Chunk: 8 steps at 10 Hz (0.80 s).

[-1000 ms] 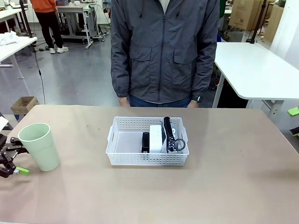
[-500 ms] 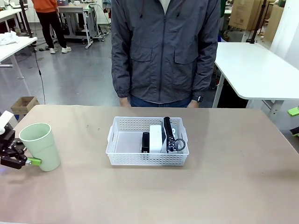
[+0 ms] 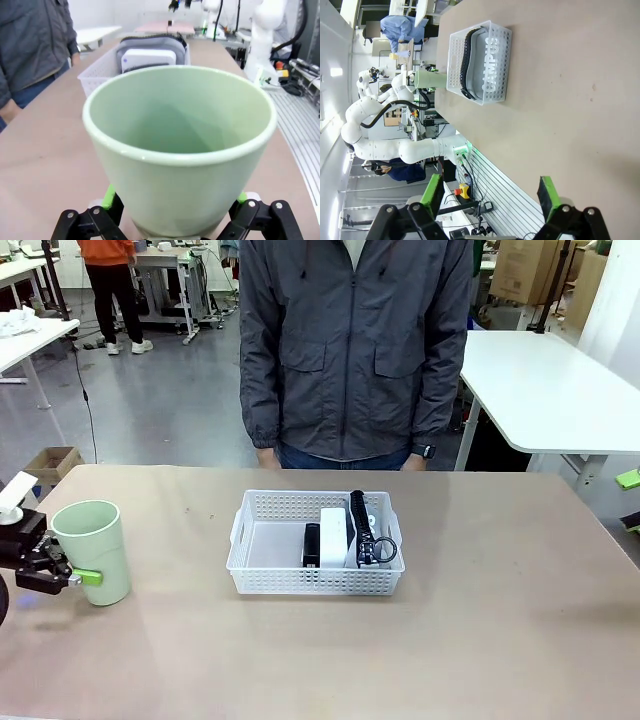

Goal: Efficiently arrange items inside the basket to fit them all.
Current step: Pick up the Reusable plastic cup and place it inside the Organizing basket.

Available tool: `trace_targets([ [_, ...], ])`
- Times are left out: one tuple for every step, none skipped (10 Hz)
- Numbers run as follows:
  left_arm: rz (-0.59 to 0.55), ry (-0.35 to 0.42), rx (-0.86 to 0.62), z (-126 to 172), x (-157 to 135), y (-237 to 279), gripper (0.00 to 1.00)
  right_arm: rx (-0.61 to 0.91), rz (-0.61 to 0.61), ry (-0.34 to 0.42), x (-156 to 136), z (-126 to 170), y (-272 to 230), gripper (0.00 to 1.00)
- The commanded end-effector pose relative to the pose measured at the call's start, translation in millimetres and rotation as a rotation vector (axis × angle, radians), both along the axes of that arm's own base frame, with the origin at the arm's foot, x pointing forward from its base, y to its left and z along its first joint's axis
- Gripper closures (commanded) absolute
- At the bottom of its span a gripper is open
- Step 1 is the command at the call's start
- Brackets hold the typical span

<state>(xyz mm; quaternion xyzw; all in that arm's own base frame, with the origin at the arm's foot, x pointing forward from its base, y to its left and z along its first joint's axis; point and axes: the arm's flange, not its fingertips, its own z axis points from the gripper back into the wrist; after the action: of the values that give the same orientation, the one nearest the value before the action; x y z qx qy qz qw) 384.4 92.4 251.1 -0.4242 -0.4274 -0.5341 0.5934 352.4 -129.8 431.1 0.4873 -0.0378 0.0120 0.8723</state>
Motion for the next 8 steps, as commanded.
trace_targets([
  [-0.007,-0.038,-0.103,-0.7,0.4,3.8,0.0,-0.008,0.013,0.003,-3.3,3.1,-3.2,0.0],
  [-0.008,-0.048,-0.116,0.4,-0.7,4.2,0.0,-0.008,0.013,0.003,-3.3,3.1,-3.2,0.0],
  [-0.014,-0.048,-0.127,0.6,-0.9,4.8,0.0,-0.008,0.013,0.003,-3.3,3.1,-3.2,0.0],
  [-0.014,-0.047,-0.13,0.6,-0.7,5.4,0.0,-0.008,0.013,0.003,-3.3,3.1,-3.2,0.0],
  [-0.023,-0.036,-0.125,0.4,-0.1,5.7,0.0,-0.008,0.013,0.003,-3.3,3.1,-3.2,0.0],
  [-0.036,-0.009,-0.103,0.2,1.2,8.0,0.32,-0.008,0.013,0.003,-3.3,3.1,-3.2,0.0],
  [-0.033,-0.013,-0.107,1.5,-0.2,8.8,0.58,-0.008,0.013,0.003,-3.3,3.1,-3.2,0.0],
  [-0.031,-0.019,-0.105,3.4,-1.1,9.5,0.9,-0.008,0.013,0.003,-3.3,3.1,-3.2,0.0],
])
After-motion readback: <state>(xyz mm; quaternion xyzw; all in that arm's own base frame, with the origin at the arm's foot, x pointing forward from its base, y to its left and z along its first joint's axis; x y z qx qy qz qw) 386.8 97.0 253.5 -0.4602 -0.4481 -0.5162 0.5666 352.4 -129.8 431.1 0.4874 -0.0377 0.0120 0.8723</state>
